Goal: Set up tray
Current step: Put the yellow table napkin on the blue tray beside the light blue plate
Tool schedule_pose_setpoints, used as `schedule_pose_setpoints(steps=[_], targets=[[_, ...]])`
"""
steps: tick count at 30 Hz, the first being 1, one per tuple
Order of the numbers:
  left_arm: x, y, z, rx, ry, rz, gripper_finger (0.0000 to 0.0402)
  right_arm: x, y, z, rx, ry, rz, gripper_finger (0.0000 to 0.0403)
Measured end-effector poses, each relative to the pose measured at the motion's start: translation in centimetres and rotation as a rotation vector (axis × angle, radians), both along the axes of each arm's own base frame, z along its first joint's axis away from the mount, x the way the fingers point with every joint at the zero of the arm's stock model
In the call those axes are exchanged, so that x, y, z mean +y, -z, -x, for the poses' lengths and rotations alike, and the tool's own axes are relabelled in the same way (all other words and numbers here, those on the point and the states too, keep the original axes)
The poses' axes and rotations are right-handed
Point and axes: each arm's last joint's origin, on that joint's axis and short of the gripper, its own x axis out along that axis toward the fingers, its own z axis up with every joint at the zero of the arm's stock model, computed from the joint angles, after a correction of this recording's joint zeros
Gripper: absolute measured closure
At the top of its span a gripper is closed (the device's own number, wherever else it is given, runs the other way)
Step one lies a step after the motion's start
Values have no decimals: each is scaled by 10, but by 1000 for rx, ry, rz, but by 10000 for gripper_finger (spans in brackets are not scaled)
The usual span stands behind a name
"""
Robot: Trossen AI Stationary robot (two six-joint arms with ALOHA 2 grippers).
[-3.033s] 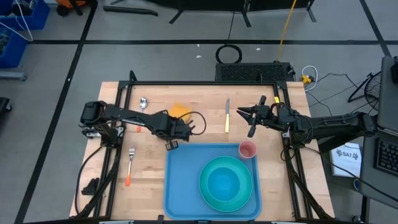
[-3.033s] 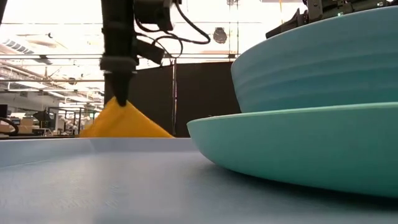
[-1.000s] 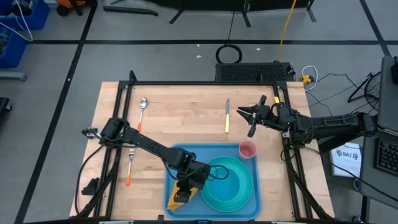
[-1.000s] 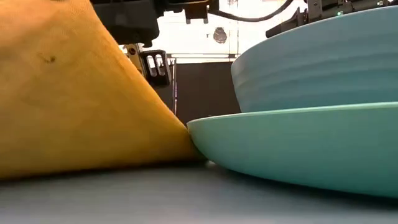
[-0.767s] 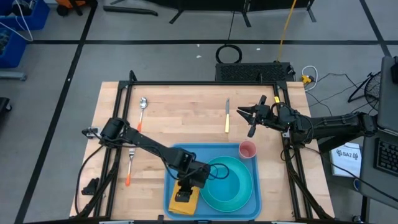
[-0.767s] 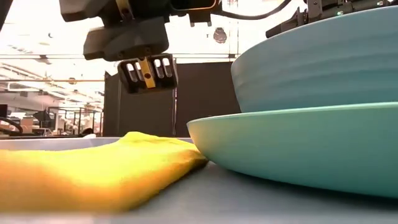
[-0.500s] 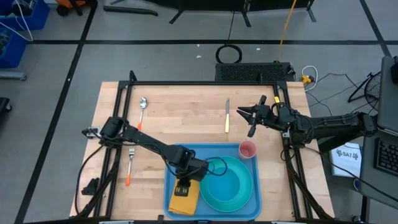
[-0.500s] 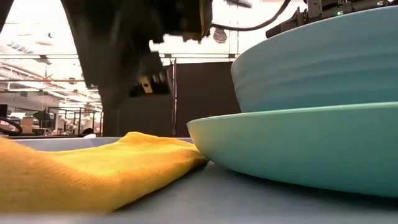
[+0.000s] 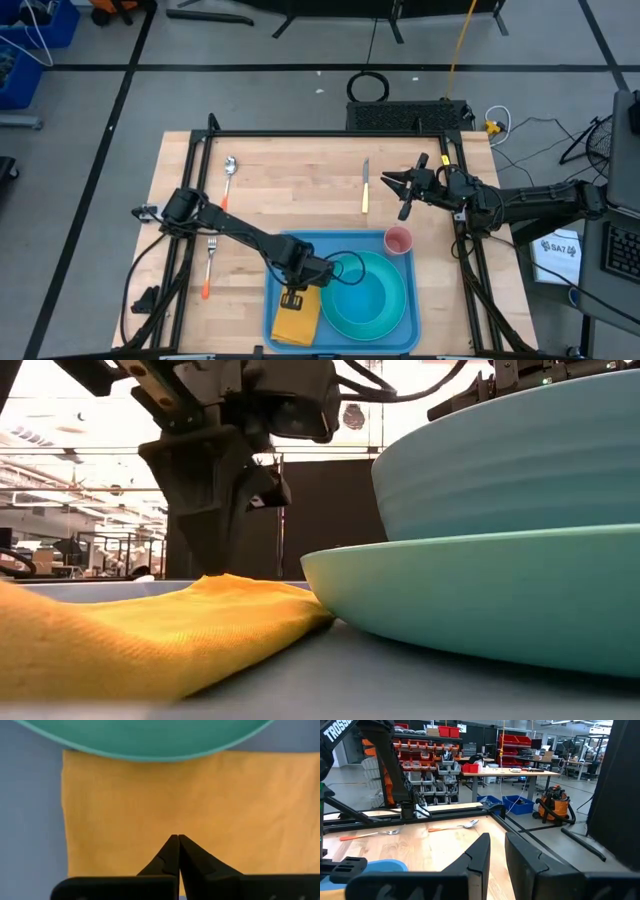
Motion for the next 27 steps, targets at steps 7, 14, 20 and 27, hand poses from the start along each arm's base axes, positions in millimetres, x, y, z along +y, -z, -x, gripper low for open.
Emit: schedule_pose_setpoints(steps=[7,14,20,27], targets=[[13,15,5,42,-70,-33,400,0,0,0,-1,-2,0,353],[30,35,11,62,-236,-54,400,0,0,0,-1,-2,0,353],[30,37,10,42,-313,-58,401,0,0,0,0,-2,0,353],[29,38,10,48,-413,-70,401,0,0,0,0,-2,1,353]])
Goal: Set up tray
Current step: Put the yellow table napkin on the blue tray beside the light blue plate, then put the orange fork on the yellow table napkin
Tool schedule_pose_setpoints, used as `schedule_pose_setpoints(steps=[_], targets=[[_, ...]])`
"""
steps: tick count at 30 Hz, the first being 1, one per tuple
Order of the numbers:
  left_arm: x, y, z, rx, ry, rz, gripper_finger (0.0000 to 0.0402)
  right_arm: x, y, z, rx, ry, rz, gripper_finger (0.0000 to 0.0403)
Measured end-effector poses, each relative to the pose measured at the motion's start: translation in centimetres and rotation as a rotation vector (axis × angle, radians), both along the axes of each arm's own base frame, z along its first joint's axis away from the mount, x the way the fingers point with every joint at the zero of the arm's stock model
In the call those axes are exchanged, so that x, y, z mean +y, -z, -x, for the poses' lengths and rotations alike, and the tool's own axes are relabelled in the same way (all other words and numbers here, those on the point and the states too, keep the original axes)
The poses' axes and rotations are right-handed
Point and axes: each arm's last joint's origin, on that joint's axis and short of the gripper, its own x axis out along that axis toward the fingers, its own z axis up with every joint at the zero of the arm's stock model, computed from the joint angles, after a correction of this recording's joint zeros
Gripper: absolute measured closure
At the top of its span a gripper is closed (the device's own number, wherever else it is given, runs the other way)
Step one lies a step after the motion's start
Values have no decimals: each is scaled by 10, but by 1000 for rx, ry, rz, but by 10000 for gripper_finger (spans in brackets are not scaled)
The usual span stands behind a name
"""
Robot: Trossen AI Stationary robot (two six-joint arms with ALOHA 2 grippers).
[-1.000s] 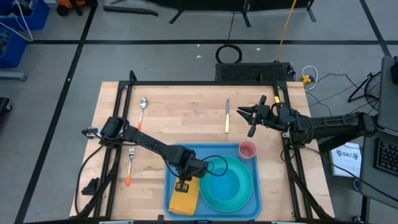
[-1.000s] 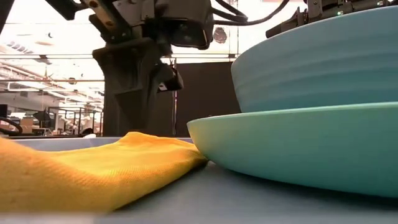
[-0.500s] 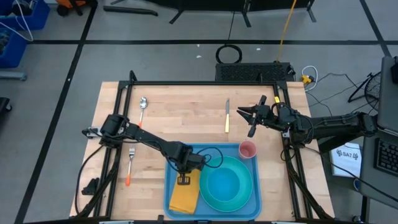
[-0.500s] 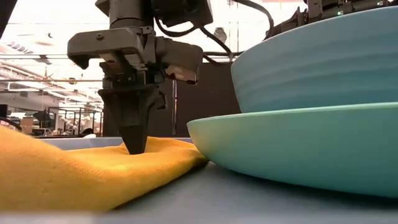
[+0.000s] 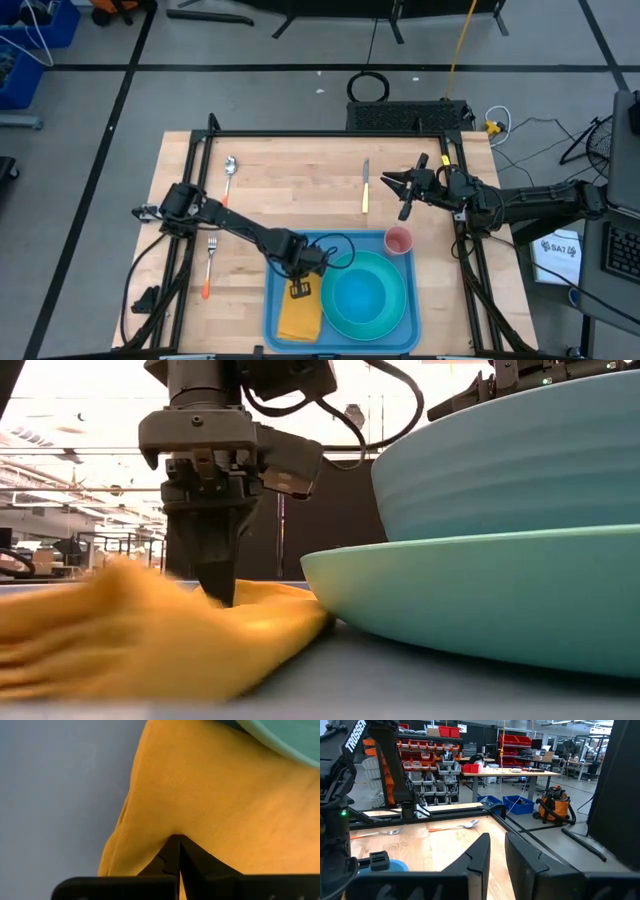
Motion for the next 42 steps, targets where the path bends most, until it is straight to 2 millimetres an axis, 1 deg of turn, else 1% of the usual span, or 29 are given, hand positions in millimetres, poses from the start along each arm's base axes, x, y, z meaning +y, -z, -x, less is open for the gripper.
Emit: schedule_pose_setpoints(steps=[3,17,22,27,33,35,42], targets=[[-2,0,1,5,-21,-8,401,0,0,0,0,0,0,353],[-15,0,14,79,-17,-48,401,0,0,0,3,0,6,353],[-17,-4,21,118,-33,-72,401,0,0,0,4,0,9,353],[-16,-8,23,118,-52,-81,401,0,0,0,6,-1,13,353],[-13,-22,35,156,-72,-114,401,0,0,0,8,-1,20,353],[-12,-26,36,151,-78,-124,401,0,0,0,7,-1,23,353],[-13,-27,33,119,-50,-115,400,0,-1,0,2,0,24,353]])
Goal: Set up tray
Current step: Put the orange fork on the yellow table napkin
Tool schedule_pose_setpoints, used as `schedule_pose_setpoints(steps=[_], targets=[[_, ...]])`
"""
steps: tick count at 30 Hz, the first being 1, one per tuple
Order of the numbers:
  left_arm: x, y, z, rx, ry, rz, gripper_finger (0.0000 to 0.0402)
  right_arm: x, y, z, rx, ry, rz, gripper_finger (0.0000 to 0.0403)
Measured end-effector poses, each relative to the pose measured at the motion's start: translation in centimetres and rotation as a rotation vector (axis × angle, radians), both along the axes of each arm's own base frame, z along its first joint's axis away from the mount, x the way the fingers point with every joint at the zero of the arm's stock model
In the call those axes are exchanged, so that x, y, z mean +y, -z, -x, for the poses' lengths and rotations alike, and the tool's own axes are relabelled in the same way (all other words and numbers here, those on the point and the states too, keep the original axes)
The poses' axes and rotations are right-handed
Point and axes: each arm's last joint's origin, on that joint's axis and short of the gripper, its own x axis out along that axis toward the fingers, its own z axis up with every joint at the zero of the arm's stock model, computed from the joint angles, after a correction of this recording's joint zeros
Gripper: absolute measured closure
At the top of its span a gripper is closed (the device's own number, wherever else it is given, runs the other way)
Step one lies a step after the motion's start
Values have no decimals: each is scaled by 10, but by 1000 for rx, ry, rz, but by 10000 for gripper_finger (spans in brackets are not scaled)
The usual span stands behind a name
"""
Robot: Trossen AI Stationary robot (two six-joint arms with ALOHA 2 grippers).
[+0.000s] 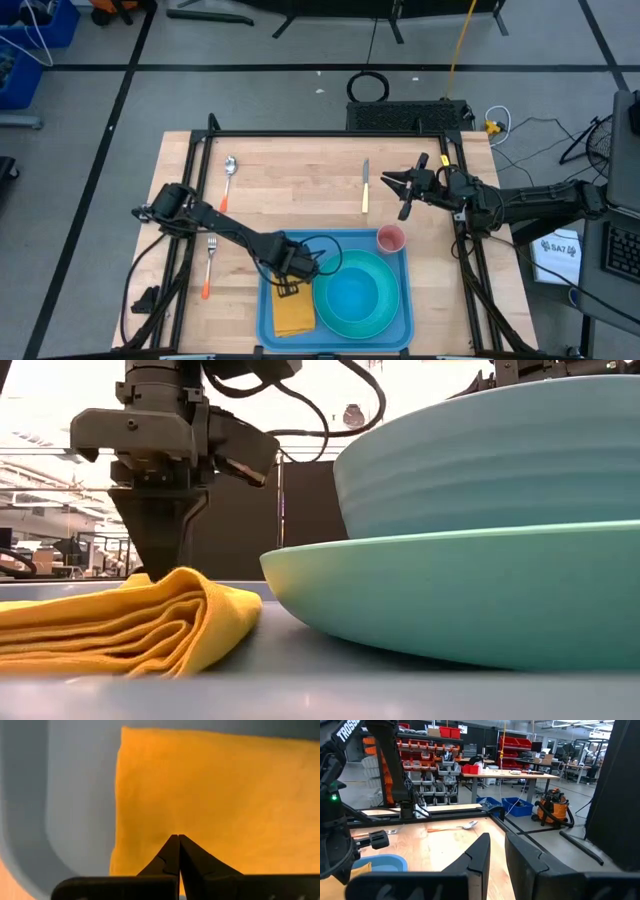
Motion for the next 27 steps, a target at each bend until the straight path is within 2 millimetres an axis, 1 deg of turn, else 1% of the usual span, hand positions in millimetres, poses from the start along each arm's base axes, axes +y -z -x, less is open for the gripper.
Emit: schedule_pose_setpoints(steps=[2,5,8,12,15,17,19,21,24,27], targets=[[1,-2,0,-12,5,-21,395,0,0,0,0,0,0,353],[3,-17,-1,-91,10,-101,387,0,0,0,5,1,3,353],[9,-40,3,-207,49,-286,396,-2,0,0,8,11,10,353],[22,-80,15,-365,6,-457,393,-3,0,0,8,21,10,353],[40,-99,36,-434,-48,-560,388,-4,0,0,15,24,24,353],[57,-103,55,-461,-124,-595,388,-4,1,0,23,25,36,353],[75,-101,78,-479,-210,-592,395,-4,1,0,28,25,48,353],[91,-95,100,-498,-285,-545,398,-4,1,0,32,25,58,353],[106,-86,130,-503,-414,-388,396,-4,1,0,40,28,77,353],[110,-83,153,-487,-566,-222,399,-6,1,1,42,38,79,353]])
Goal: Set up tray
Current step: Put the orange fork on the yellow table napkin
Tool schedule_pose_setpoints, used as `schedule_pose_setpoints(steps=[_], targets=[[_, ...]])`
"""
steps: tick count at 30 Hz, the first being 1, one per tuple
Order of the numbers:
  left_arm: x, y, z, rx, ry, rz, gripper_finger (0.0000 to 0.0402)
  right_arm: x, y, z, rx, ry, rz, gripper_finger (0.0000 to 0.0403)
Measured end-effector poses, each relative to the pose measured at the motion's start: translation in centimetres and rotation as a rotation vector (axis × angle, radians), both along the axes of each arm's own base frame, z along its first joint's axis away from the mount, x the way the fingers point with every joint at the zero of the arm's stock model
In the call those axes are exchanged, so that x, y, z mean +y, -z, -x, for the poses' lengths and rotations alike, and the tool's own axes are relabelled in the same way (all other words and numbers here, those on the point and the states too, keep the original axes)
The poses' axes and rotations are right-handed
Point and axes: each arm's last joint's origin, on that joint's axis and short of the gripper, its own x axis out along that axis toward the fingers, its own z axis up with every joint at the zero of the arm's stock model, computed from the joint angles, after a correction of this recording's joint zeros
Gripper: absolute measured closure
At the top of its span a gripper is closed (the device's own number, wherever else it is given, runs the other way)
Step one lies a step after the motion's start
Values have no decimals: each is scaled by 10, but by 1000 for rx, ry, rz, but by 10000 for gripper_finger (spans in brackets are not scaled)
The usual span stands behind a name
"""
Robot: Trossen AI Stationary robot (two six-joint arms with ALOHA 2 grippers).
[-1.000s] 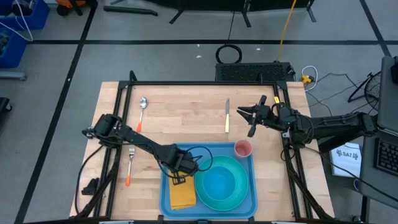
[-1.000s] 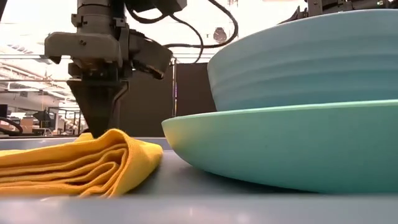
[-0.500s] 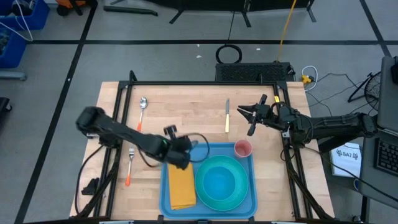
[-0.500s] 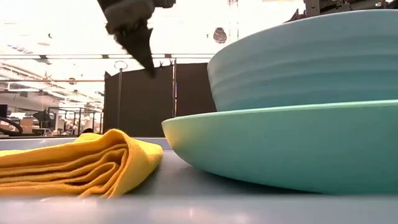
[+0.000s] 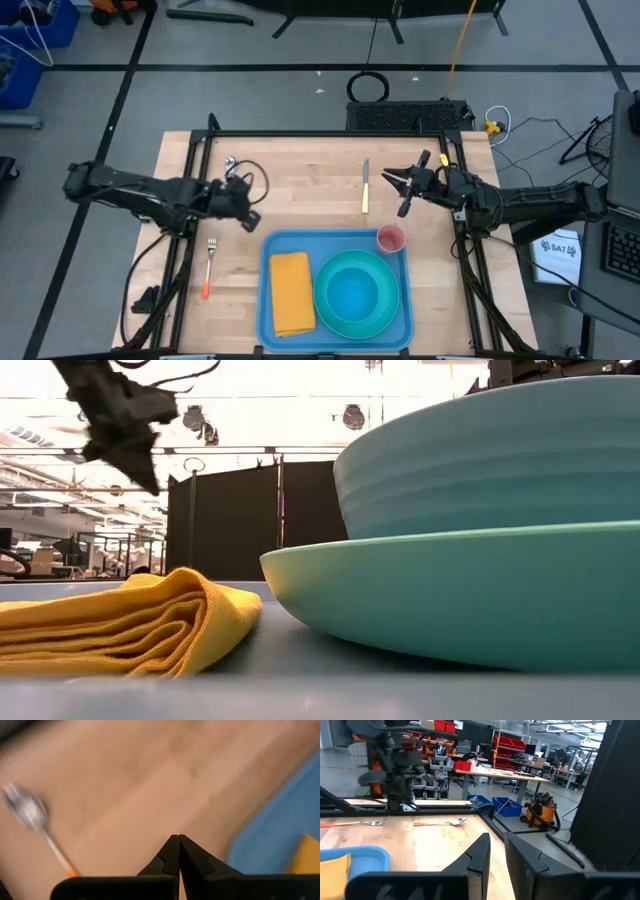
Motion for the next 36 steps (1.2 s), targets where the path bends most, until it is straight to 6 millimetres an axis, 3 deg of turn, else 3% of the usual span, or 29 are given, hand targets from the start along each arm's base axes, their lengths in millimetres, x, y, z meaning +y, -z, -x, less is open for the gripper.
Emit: schedule_pose_setpoints(steps=[6,11,18,26,31,36], targets=[[-8,4,33,188,-190,172,400,-6,0,1,4,36,9,353],[-25,13,46,397,-368,324,400,-10,1,2,17,63,8,353],[-59,24,36,440,-471,511,401,-12,2,2,27,72,19,353],[-91,43,34,599,-640,571,400,-12,2,2,38,70,33,353],[-94,47,33,583,-677,535,379,-11,2,1,29,13,21,353],[-91,51,34,559,-691,508,333,-10,2,1,23,-12,13,353]])
